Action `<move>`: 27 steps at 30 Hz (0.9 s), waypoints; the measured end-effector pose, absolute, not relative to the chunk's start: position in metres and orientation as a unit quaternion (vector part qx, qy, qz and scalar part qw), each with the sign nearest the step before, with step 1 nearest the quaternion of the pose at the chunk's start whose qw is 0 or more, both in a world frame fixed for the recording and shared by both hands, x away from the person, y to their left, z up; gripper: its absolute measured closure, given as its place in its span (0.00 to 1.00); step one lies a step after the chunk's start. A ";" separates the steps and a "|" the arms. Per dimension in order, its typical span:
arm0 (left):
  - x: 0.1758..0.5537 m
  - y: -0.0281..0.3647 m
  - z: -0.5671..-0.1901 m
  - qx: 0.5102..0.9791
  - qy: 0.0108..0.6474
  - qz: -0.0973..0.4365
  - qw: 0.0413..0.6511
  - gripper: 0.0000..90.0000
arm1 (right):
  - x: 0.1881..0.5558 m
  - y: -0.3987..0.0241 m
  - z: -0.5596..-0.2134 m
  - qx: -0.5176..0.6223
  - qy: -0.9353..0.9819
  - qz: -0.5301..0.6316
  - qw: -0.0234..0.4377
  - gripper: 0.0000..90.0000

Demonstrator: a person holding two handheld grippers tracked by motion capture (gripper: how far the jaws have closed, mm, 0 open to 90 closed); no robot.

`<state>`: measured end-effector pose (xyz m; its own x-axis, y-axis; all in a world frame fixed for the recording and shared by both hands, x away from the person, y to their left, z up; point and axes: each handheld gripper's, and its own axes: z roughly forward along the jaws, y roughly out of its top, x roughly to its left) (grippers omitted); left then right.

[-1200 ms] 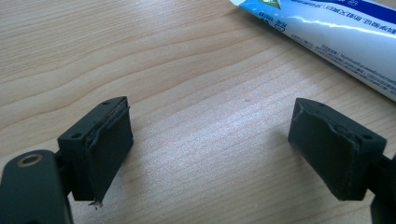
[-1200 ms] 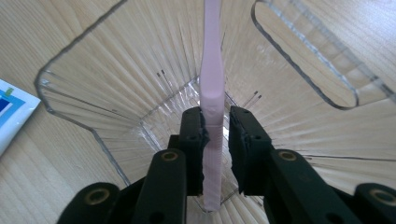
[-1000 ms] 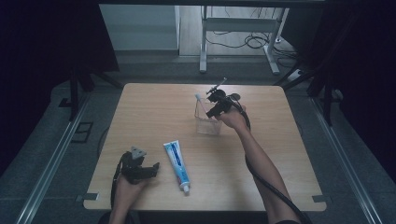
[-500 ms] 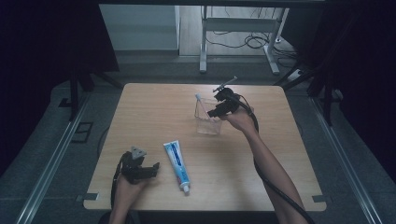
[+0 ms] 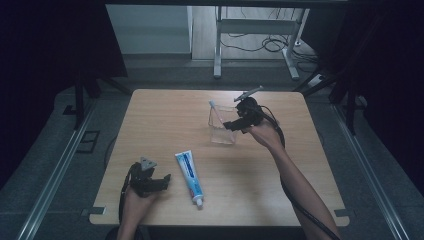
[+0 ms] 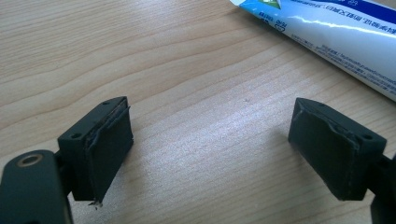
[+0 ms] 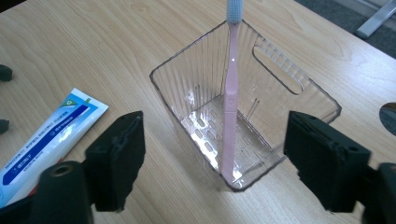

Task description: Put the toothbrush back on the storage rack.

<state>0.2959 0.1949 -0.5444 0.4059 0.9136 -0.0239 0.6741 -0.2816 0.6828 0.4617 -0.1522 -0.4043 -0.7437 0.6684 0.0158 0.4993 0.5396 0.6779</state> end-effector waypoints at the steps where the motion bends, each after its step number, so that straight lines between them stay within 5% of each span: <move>1: 0.296 0.195 -0.544 0.777 0.511 0.191 0.314 0.15 | 0.460 -0.153 -0.405 0.335 0.869 0.343 0.125 0.18; 27: 0.296 0.195 -0.544 0.777 0.511 0.191 0.314 0.15 | 0.411 -0.195 -0.419 0.330 0.862 0.358 0.141 0.00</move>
<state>0.2958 0.1948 -0.5444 0.4052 0.9139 -0.0237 0.6742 -0.2812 0.6829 0.4115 -0.1953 -0.4185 -0.7425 0.6699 -0.0076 0.4672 0.5258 0.7108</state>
